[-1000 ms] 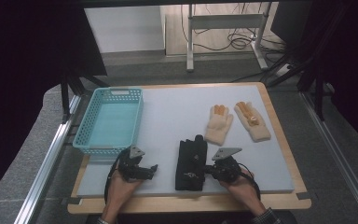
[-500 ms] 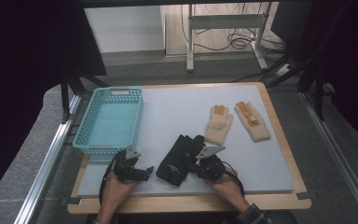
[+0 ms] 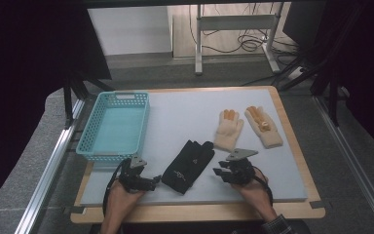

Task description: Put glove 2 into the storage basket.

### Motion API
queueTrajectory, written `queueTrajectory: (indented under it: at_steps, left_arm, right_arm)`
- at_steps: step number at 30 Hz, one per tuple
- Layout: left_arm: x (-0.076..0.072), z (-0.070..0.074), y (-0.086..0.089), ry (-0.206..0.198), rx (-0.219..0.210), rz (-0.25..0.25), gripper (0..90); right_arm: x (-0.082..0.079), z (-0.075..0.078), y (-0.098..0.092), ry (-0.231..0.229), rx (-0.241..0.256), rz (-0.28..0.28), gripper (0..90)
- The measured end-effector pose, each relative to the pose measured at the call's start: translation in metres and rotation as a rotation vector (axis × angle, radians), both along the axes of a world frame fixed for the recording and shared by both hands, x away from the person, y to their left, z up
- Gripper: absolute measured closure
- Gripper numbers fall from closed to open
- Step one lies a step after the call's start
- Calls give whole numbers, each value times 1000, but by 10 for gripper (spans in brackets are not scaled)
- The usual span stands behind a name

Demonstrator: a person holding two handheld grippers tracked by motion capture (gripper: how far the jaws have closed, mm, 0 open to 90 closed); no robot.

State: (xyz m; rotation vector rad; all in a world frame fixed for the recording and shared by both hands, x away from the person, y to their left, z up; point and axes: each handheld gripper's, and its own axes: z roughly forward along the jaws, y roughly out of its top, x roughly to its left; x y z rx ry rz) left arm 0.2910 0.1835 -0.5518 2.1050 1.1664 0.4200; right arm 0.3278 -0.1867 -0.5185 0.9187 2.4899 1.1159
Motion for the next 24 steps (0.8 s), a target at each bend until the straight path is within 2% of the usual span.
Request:
queueTrajectory:
  at_steps: [5, 8, 11, 14, 16, 24]
  left_arm:
    - [0, 0, 0, -4, -1, 3, 54]
    - [0, 0, 0, -4, -3, 3, 54]
    - [0, -1, 0, -3, -5, 3, 53]
    - [0, -1, 0, -2, -6, 3, 53]
    - [0, 0, 0, -2, -6, 3, 53]
    - [-1, 0, 1, -4, -4, -9, 54]
  right_arm:
    - [6, 0, -34, -35, -41, -116, 399]
    - [8, -2, -48, -30, -55, -160, 306]
    - [9, -5, -59, -30, -61, -198, 250]
    - [11, -10, -63, -21, -75, -209, 215]
    - [11, -13, -65, -28, -52, -208, 208]
    - [11, -13, -65, -34, -55, -208, 205]
